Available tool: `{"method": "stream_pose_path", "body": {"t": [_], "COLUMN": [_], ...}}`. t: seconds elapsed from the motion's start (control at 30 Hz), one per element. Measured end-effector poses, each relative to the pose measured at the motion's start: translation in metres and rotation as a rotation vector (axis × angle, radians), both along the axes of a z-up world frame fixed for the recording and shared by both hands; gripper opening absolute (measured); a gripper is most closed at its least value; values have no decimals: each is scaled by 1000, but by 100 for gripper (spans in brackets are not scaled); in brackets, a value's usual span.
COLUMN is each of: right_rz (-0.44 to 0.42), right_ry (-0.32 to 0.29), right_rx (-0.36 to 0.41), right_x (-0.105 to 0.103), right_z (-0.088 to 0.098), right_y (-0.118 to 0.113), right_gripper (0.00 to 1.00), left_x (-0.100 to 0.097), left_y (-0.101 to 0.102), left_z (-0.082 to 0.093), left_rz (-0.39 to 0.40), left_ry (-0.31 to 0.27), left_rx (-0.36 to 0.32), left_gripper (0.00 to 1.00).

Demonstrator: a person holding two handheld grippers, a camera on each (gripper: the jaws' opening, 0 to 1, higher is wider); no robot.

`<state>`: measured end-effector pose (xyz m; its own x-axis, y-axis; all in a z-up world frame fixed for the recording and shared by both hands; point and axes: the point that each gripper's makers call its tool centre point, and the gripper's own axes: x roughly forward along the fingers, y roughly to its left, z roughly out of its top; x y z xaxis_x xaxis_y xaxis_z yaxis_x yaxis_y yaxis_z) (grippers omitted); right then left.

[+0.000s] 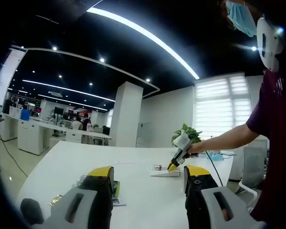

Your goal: Arrange the skincare products in the storage area until every visible bottle or jar stands upright without overlapping.

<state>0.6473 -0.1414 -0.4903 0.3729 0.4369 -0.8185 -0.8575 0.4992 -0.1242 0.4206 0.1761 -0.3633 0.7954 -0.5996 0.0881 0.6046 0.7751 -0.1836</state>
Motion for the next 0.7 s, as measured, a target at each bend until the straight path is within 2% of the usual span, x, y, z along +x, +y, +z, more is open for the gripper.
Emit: {"method": "stream_pose_path", "body": {"t": [0.03,0.1,0.23,0.3,0.7], "right_rz": [-2,-6,-30,-37,-67], "right_ry": [16,-3,16,47,102], "right_rx": [-2,-24,-29,-30,-57], "right_x": [0,4,8,6,15], "right_z": [-3,-5,-10,-14,-29], "right_y": [0,-2,-4,-4,0], "right_gripper": [21,26,34,33,37], "left_x": [0,1,2,2,4], "left_y": [1,1,2,2,0], "left_z": [0,0,-2,-3,-3], "left_rz": [2,4,5,6,14], "left_ry": [0,-1,6,10,18], "left_rx": [-2,-2,0,6,26], "left_gripper": [62,62,62,62,62]}}
